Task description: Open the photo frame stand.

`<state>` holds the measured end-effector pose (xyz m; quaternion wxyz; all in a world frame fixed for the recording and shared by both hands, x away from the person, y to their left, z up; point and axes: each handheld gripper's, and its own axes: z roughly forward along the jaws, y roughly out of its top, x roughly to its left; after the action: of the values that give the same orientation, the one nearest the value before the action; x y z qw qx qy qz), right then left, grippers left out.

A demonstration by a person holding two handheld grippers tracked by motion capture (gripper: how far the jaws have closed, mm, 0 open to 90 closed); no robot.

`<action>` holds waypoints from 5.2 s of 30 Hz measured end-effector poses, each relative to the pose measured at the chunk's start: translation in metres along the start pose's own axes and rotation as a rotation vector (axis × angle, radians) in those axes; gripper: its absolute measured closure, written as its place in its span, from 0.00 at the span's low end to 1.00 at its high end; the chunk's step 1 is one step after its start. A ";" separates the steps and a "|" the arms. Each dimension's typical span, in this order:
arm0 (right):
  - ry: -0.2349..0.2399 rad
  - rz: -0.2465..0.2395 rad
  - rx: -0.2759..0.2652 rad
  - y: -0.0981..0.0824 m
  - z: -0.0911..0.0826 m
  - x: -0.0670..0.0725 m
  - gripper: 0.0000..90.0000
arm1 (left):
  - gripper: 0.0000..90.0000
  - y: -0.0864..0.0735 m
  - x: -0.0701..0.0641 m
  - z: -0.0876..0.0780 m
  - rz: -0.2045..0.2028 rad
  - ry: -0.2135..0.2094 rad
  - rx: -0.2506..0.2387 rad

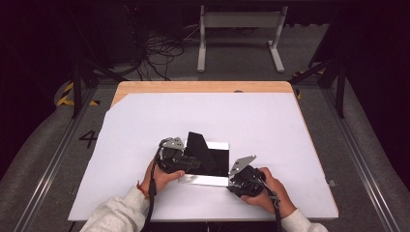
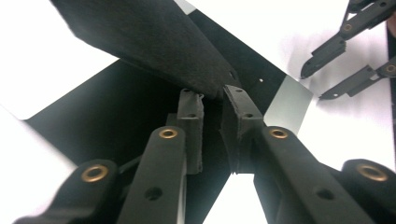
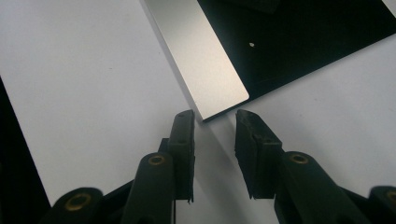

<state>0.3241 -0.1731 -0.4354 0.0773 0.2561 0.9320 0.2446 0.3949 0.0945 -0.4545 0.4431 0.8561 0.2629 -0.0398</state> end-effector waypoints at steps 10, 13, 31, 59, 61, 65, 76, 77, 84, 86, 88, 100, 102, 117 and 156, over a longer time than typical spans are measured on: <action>0.016 -0.004 -0.038 -0.005 0.000 -0.002 0.75 | 0.72 0.006 -0.011 0.018 0.053 0.022 0.067; 0.015 -0.012 -0.044 -0.005 0.000 -0.002 0.75 | 0.71 0.006 -0.012 0.019 0.051 0.023 0.059; 0.021 -0.032 -0.077 -0.011 0.000 0.002 0.66 | 0.86 0.000 0.004 0.021 -0.086 -0.101 -0.005; -0.016 -0.022 -0.093 -0.012 0.000 0.003 0.79 | 0.85 0.006 -0.012 0.015 0.083 0.058 0.083; -0.019 -0.017 -0.086 -0.012 -0.001 0.003 0.80 | 0.85 0.006 -0.010 0.016 0.079 0.049 0.079; -0.023 -0.020 -0.082 -0.010 0.000 0.003 0.82 | 0.85 0.006 -0.010 0.016 0.075 0.043 0.077; -0.021 -0.023 -0.098 -0.012 0.000 0.003 0.83 | 0.67 0.008 -0.007 0.008 0.016 0.068 -0.012; -0.020 -0.025 -0.099 -0.012 0.000 0.003 0.83 | 0.66 0.008 -0.005 0.006 0.000 0.072 -0.029; -0.018 -0.025 -0.101 -0.012 0.000 0.003 0.84 | 0.74 0.006 0.004 0.007 -0.090 0.027 -0.086; -0.023 -0.030 -0.102 -0.012 0.000 0.003 0.85 | 0.78 0.006 0.006 0.006 -0.108 0.009 -0.092; -0.024 -0.041 -0.104 -0.012 0.000 0.004 0.85 | 0.80 0.005 0.007 0.006 -0.119 -0.010 -0.098; -0.023 -0.026 -0.116 -0.014 -0.001 0.002 0.85 | 0.83 0.005 0.005 -0.001 -0.092 -0.029 -0.110; -0.028 -0.016 -0.124 -0.015 -0.001 0.000 0.84 | 0.83 0.004 0.004 -0.003 -0.084 -0.027 -0.101; -0.056 0.021 -0.163 -0.018 -0.003 -0.007 0.83 | 0.81 0.003 0.003 -0.004 -0.017 -0.015 -0.039; -0.044 0.015 -0.164 -0.022 0.000 -0.006 0.79 | 0.67 -0.007 -0.018 -0.034 0.265 0.309 0.012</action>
<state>0.3192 -0.1924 -0.4457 0.1168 0.2614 0.9049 0.3150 0.3707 0.1169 -0.4338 0.3937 0.8818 0.2124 0.1493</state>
